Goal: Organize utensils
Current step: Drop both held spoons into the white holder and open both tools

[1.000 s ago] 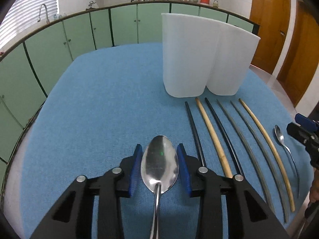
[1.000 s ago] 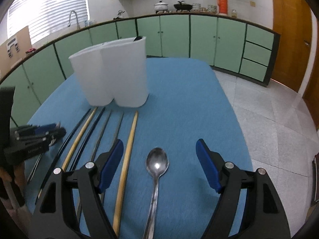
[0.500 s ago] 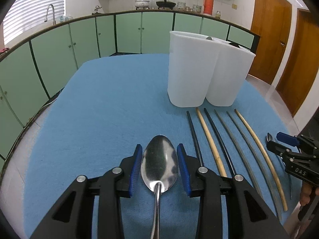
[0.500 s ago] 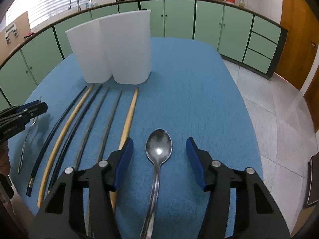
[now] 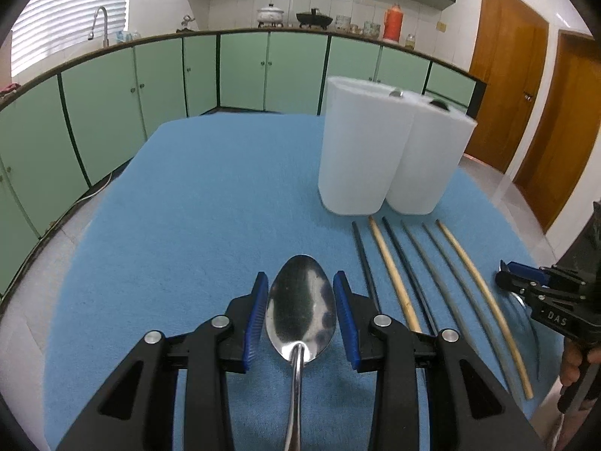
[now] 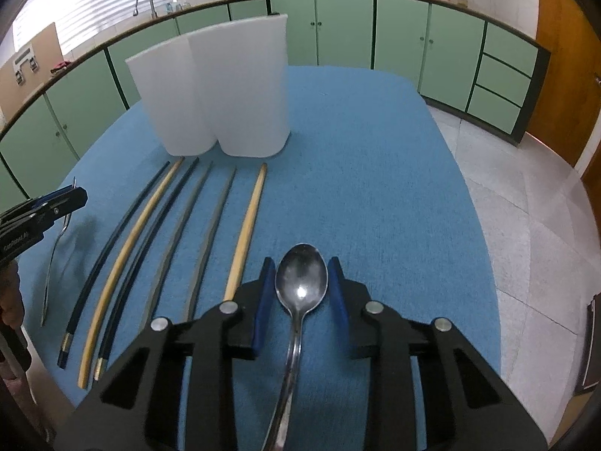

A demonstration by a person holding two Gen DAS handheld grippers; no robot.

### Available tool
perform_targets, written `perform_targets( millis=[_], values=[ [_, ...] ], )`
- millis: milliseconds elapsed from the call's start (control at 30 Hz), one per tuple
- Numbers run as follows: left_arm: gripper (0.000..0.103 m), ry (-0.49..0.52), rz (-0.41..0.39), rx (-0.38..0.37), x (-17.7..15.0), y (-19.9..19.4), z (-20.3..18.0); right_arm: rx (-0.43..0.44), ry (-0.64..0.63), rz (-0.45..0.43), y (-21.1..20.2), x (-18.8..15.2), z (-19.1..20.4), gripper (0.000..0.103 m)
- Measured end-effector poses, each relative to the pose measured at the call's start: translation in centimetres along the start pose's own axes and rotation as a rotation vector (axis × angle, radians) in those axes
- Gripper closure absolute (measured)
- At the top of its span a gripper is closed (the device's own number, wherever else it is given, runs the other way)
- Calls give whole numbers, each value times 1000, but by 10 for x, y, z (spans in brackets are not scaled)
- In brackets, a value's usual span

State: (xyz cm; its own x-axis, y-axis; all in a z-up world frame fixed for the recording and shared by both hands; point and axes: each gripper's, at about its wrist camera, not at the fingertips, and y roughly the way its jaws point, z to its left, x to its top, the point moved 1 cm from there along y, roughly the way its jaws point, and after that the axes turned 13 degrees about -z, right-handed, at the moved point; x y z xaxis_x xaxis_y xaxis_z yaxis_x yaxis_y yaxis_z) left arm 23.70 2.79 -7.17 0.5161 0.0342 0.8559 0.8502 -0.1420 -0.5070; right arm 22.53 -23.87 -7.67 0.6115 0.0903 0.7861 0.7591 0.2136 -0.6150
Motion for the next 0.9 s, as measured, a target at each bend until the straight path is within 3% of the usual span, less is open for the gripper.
perform_targets(
  millis=[400,900],
  values=[
    [68,-33,-155,-45,21,-46,2,32,-6,-223,-64,31,3,75],
    [68,-59,-306,-62,49,-73,0,49,1,-377,-103,67,2,76]
  ],
)
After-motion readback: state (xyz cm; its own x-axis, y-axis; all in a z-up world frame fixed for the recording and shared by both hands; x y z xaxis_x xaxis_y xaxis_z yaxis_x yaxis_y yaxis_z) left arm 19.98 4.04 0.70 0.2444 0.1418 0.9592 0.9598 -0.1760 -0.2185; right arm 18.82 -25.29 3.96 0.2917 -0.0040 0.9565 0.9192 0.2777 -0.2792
